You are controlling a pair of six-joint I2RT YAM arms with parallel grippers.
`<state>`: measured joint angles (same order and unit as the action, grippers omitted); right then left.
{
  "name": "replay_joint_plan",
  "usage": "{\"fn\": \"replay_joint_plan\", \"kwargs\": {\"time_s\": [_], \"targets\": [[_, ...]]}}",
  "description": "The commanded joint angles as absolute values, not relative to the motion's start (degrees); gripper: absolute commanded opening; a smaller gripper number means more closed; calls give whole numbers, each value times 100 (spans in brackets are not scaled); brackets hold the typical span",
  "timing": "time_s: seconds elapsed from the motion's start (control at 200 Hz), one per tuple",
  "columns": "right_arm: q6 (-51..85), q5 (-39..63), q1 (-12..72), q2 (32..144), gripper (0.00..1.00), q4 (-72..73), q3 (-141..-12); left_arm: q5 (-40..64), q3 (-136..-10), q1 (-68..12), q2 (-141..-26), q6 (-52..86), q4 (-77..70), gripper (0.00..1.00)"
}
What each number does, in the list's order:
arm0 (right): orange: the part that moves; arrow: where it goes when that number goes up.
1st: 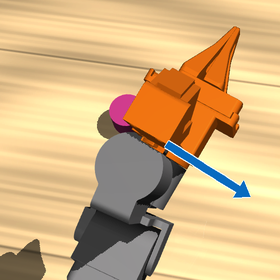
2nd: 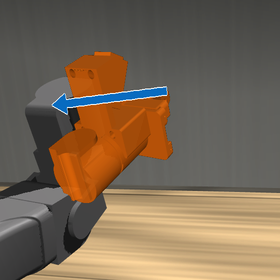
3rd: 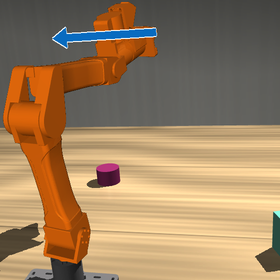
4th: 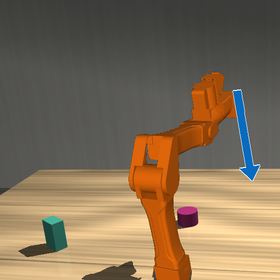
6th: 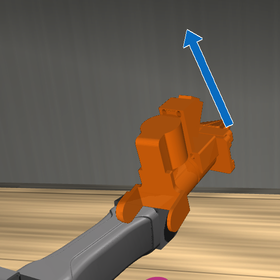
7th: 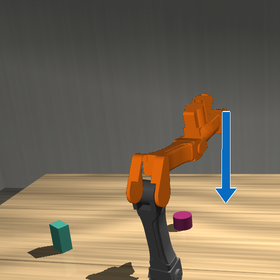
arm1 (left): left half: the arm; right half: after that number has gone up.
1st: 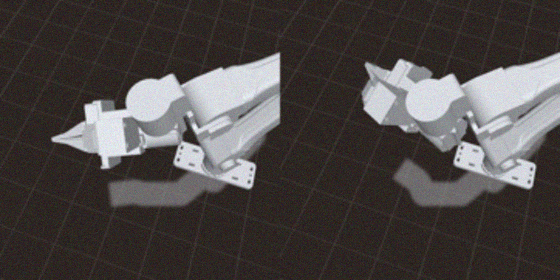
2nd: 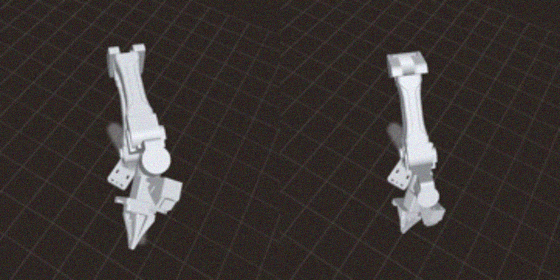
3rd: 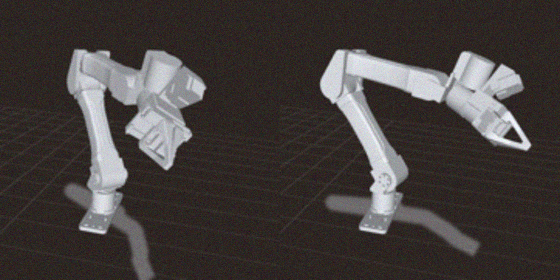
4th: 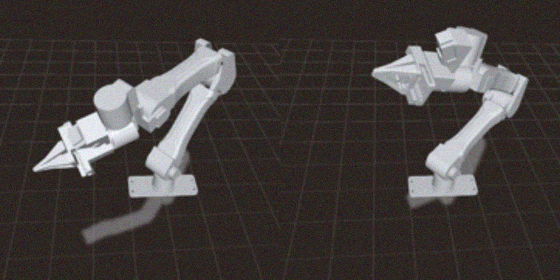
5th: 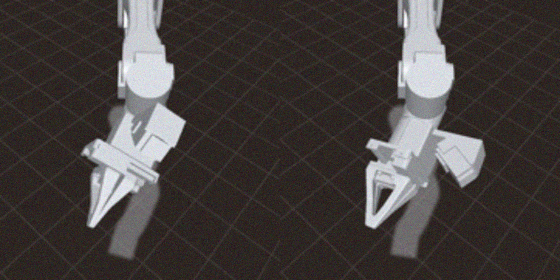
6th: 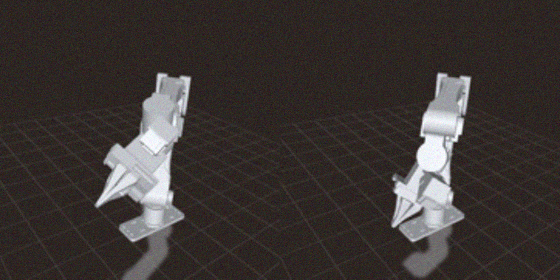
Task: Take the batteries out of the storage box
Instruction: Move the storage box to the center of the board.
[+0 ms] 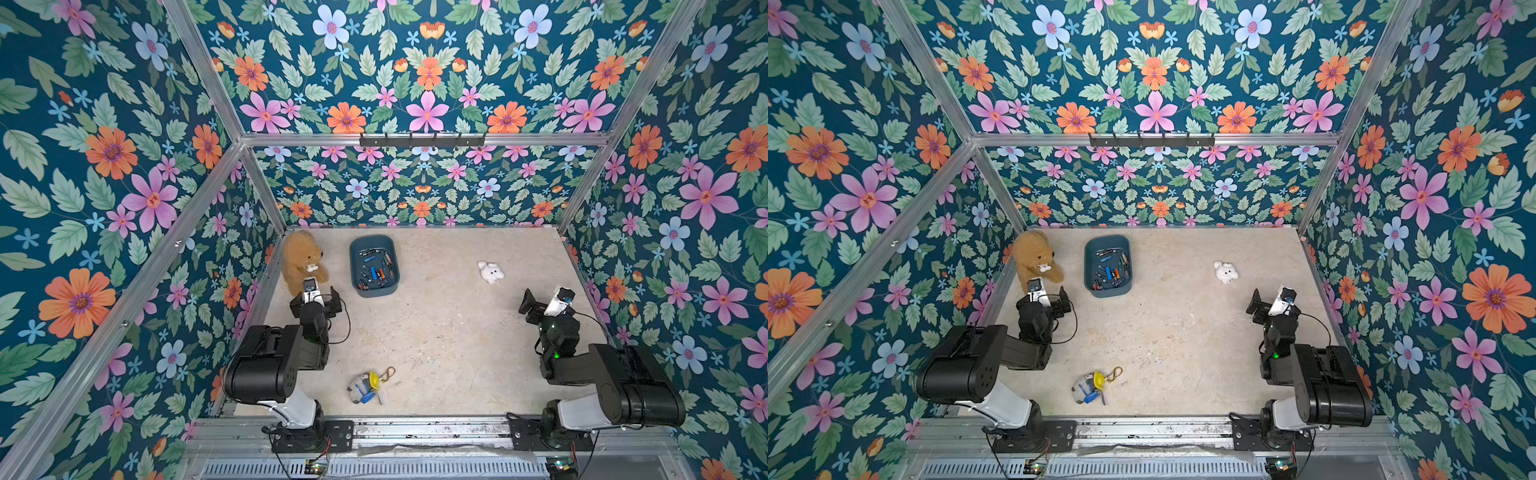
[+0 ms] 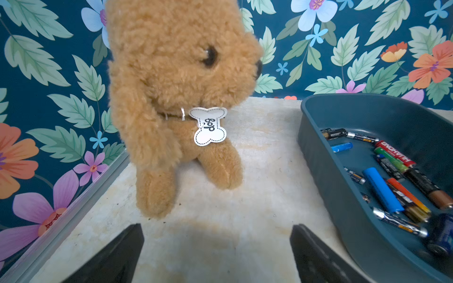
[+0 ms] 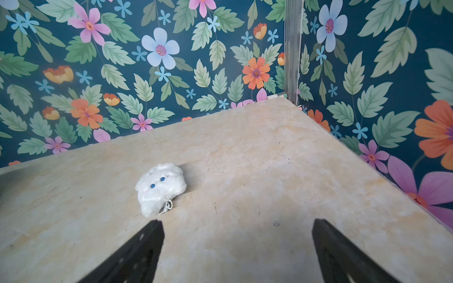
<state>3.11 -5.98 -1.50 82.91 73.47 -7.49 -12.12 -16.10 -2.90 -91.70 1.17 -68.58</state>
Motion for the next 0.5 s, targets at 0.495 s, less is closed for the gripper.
{"fn": "replay_joint_plan", "kwargs": {"time_s": [0.495], "targets": [[249, -615, -147, 8300, 99, 7659, -775, -1134, -1626, -281, -9174, 63, -7019, 100]]}}
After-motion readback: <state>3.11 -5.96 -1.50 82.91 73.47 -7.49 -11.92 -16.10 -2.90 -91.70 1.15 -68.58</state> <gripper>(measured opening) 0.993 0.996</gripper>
